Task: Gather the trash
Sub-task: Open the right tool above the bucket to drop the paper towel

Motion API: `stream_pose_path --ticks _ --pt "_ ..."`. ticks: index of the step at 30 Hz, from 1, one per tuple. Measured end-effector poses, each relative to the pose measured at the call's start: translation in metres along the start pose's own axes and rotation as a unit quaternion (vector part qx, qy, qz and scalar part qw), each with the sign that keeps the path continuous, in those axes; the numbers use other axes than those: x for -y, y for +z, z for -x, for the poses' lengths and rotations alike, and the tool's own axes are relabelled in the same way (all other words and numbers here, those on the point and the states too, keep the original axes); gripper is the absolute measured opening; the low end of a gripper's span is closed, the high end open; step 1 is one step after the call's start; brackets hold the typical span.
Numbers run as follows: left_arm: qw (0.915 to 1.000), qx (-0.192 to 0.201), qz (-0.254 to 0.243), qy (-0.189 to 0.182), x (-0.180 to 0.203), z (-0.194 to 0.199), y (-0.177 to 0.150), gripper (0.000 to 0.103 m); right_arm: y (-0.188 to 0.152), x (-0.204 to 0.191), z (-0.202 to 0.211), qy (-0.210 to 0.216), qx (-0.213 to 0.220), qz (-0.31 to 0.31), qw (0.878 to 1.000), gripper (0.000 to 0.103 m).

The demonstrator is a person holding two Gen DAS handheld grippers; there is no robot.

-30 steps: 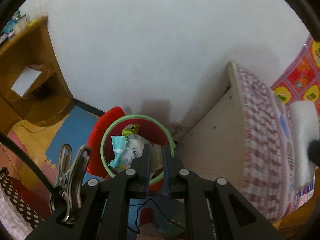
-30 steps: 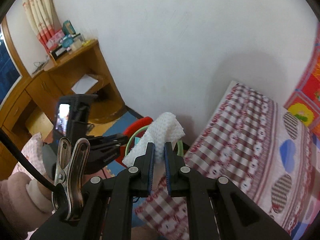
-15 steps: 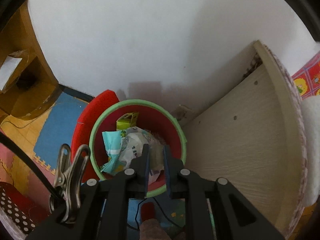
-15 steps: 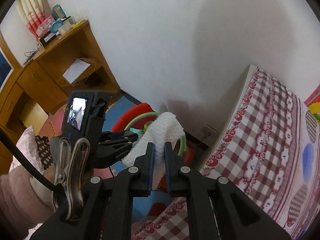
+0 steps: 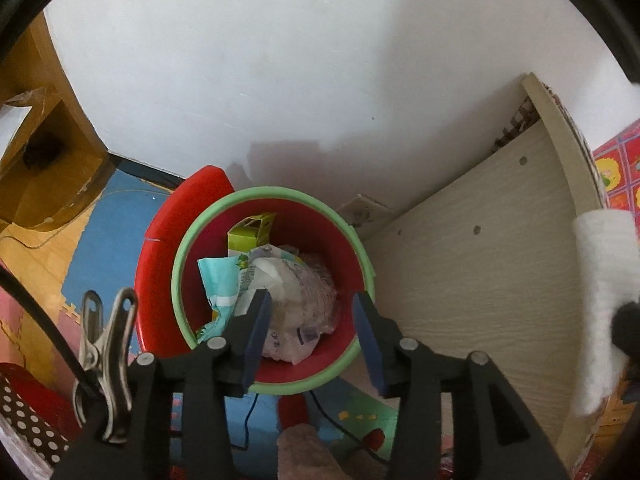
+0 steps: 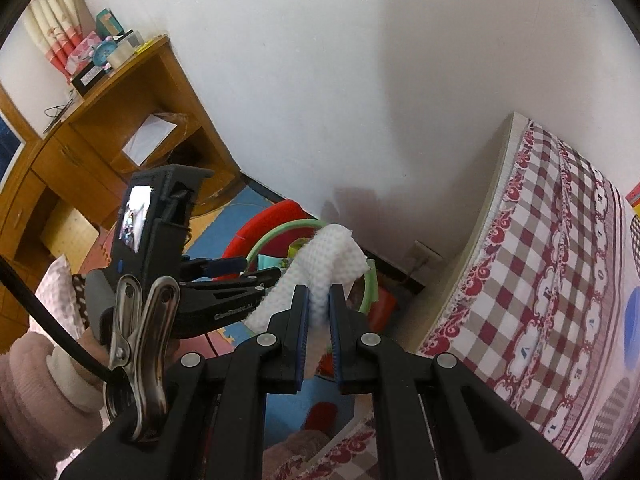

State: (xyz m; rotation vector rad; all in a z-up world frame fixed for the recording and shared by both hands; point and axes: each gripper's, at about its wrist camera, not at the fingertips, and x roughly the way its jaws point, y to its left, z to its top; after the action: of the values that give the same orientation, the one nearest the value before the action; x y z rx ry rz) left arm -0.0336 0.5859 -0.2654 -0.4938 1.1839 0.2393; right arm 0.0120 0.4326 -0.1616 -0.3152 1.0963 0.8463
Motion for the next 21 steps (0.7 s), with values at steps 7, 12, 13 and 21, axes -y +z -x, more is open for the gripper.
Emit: stream_pose_path --ticks 7,12,13,21 --pt "0.9998 0.008 0.014 0.014 -0.009 0.012 0.001 0.048 0.013 -0.013 -0.020 0.004 -0.010 0.012 1.000 0.011" --pt "0.9986 0.024 0.023 0.040 -0.019 0.030 -0.003 0.048 0.022 -0.023 -0.036 0.008 -0.016 0.022 1.000 0.011" --pt "0.9983 0.027 0.029 0.043 -0.022 0.034 -0.004 0.048 0.024 -0.025 -0.039 0.009 -0.017 0.023 1.000 0.011" --pt "0.9953 0.044 0.060 0.061 -0.038 0.063 -0.014 0.048 0.031 -0.029 -0.056 0.013 -0.018 0.029 0.999 0.017"
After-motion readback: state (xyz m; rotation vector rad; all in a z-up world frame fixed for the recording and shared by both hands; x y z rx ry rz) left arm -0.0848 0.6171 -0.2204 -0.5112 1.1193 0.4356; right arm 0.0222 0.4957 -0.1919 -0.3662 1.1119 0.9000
